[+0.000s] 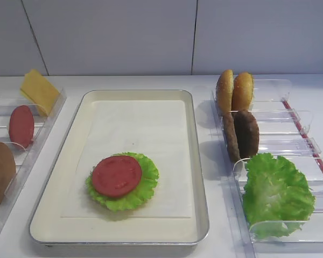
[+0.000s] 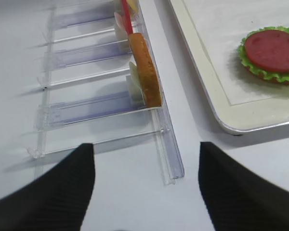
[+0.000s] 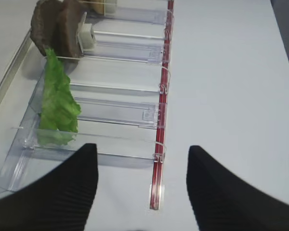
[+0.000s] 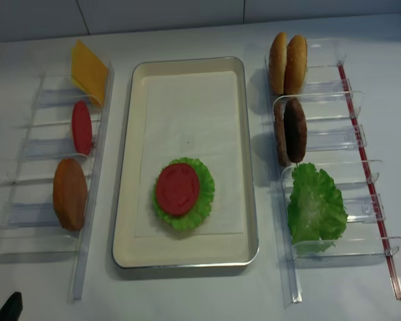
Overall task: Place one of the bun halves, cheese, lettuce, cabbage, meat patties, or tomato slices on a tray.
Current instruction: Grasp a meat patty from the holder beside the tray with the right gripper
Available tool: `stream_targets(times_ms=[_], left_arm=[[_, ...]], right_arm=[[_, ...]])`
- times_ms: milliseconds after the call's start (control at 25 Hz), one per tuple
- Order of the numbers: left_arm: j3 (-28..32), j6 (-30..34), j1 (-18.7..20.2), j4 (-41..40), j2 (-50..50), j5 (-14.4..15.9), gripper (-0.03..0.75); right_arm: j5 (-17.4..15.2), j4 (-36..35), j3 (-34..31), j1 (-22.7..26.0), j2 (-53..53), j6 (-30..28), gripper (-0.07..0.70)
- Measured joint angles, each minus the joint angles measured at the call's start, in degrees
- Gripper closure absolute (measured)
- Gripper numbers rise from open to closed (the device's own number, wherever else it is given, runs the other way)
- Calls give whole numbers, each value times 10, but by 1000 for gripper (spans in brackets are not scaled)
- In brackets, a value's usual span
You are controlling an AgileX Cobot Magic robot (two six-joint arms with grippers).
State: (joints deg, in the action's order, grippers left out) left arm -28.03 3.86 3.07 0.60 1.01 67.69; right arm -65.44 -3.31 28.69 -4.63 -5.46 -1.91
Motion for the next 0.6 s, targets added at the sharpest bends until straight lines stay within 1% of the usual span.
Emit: stream_targets(times_ms=[160,280,400,600], left_arm=[[0,0,0,0,0,0,249],[0,0,0,0,0,0,249],[0,0,0,0,0,0,249],[0,0,0,0,0,0,249]], right_arm=[[1,-6,25,0,-73,-1,174],[1,-22,55,0,-134,-29,172],[1,-56,82,0,-188,-63,174],[2,-132,132,0,-275,-112,174]])
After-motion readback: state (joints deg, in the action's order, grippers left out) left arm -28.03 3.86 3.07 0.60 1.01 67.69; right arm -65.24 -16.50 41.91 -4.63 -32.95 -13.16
